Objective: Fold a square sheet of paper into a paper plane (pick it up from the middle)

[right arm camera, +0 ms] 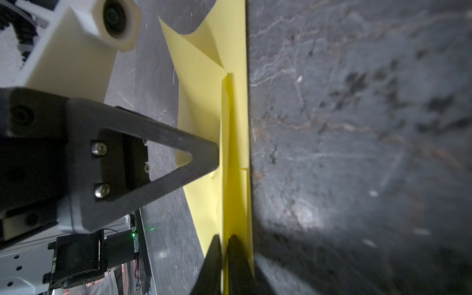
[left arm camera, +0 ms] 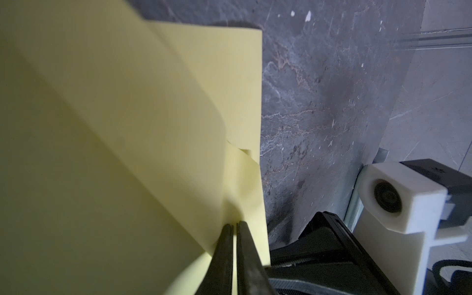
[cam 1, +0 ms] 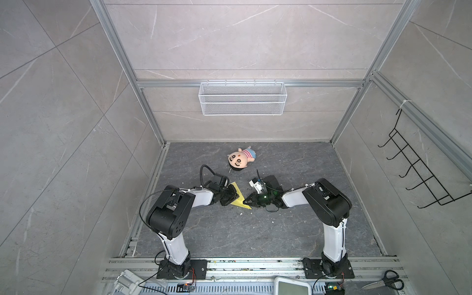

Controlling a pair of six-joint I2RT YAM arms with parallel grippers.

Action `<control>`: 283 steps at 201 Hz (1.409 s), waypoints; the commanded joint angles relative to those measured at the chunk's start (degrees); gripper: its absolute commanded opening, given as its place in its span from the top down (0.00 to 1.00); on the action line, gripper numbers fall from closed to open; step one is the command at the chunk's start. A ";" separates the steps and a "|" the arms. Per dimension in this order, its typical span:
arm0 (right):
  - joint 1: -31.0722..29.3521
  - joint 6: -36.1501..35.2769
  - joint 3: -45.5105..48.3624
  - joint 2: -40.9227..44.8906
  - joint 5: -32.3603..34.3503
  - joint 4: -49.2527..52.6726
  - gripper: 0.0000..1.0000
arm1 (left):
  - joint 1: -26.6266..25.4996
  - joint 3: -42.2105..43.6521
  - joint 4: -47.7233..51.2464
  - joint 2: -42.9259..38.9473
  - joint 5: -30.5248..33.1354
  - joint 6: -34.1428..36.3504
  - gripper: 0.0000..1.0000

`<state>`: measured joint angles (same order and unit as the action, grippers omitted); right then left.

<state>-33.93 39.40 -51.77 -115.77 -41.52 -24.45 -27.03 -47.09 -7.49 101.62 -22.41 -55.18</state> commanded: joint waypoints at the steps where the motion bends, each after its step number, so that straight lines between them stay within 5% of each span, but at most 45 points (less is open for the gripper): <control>1: 0.21 -1.39 0.88 -2.71 4.32 7.40 0.86 | 0.03 -2.03 1.10 1.38 0.22 1.43 0.90; 117: 0.27 -9.13 -4.25 6.05 0.51 20.62 0.82 | 0.54 -1.69 5.44 2.08 1.43 1.64 0.92; 283: 0.23 -12.61 -6.17 0.98 7.10 30.57 0.88 | 0.67 -2.91 -0.38 1.85 -4.34 1.22 0.88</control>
<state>-33.71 28.42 -58.02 -111.90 -39.44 1.91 -26.59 -48.69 -6.57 102.69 -24.69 -55.02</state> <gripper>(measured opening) 0.110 0.125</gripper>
